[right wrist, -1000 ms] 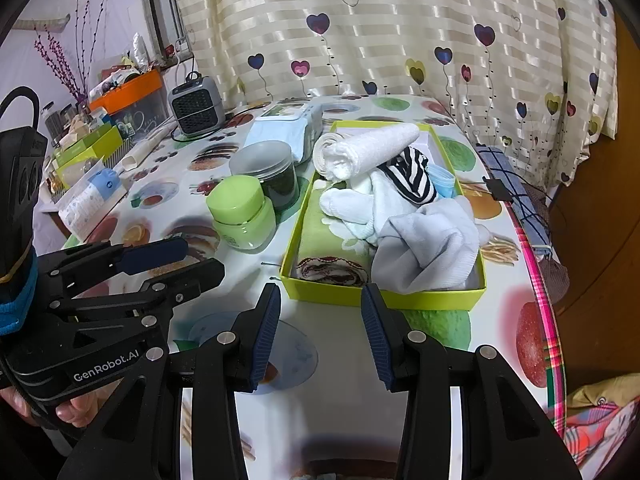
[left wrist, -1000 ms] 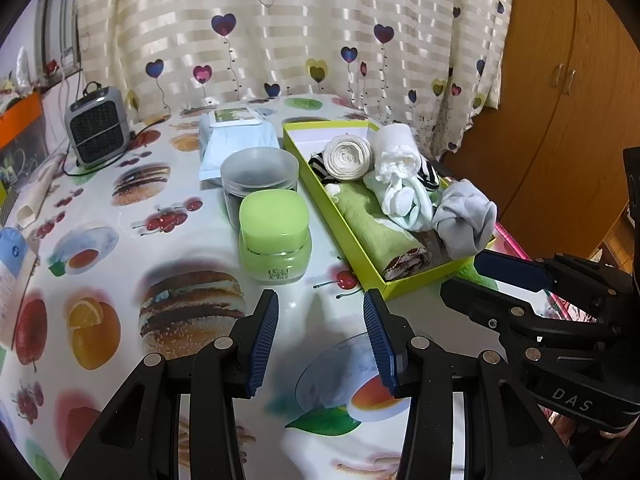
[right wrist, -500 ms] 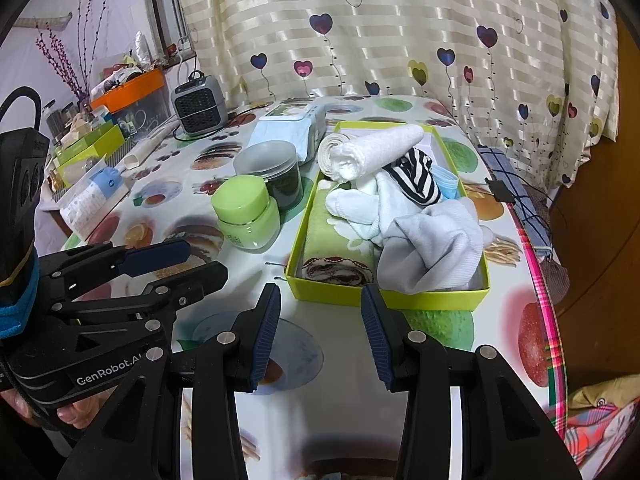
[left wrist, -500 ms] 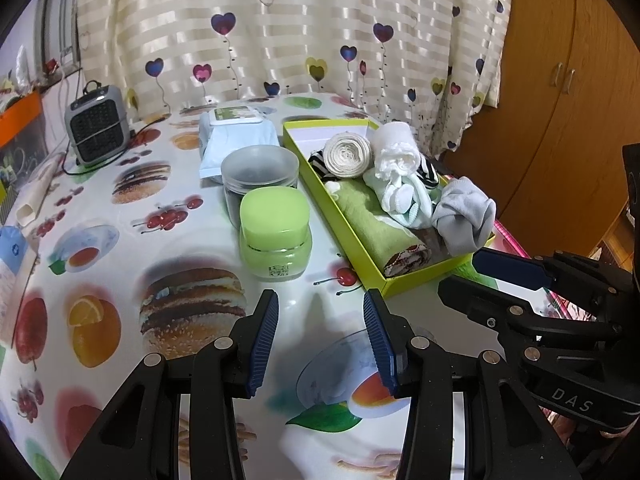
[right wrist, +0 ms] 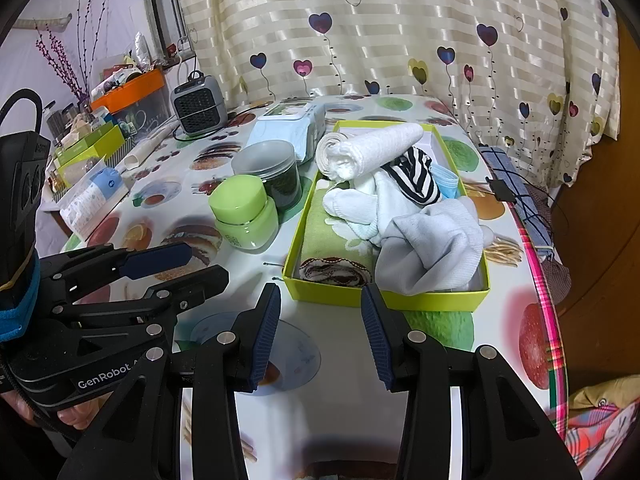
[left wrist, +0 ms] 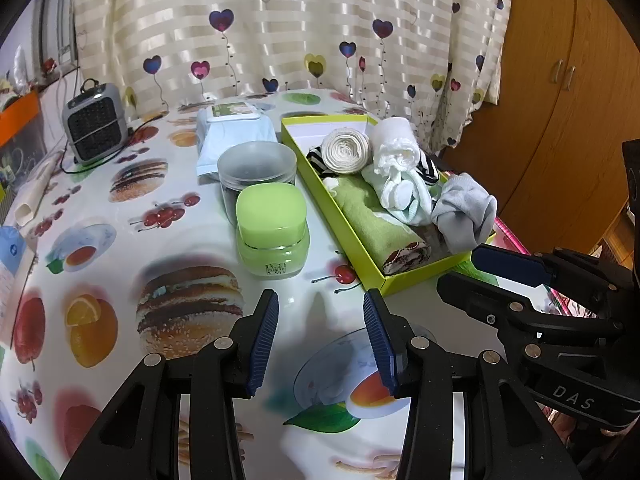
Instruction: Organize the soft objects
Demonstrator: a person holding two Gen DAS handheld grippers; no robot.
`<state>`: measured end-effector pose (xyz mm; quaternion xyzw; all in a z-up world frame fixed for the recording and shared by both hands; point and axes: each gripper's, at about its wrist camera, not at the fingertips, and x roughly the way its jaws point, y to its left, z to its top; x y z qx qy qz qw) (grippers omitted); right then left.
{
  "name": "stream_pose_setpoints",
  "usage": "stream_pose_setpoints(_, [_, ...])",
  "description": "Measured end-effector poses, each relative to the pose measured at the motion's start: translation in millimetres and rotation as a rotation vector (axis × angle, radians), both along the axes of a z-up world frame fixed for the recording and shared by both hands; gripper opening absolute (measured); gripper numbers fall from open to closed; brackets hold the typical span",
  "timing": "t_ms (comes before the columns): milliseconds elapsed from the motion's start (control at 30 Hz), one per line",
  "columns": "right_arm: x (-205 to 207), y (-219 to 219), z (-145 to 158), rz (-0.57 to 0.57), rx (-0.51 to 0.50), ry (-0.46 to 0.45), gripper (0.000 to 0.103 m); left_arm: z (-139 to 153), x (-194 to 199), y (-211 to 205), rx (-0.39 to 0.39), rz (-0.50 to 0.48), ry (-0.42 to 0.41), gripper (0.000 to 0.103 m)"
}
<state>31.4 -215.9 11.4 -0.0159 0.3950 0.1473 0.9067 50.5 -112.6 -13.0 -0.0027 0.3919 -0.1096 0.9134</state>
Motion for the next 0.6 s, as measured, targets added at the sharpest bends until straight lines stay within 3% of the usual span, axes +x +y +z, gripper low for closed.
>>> stream_pose_setpoints(600, [0.3, 0.4, 0.7, -0.001, 0.0, -0.001, 0.043, -1.3, -2.2, -0.2, 0.002, -0.004, 0.004, 0.043])
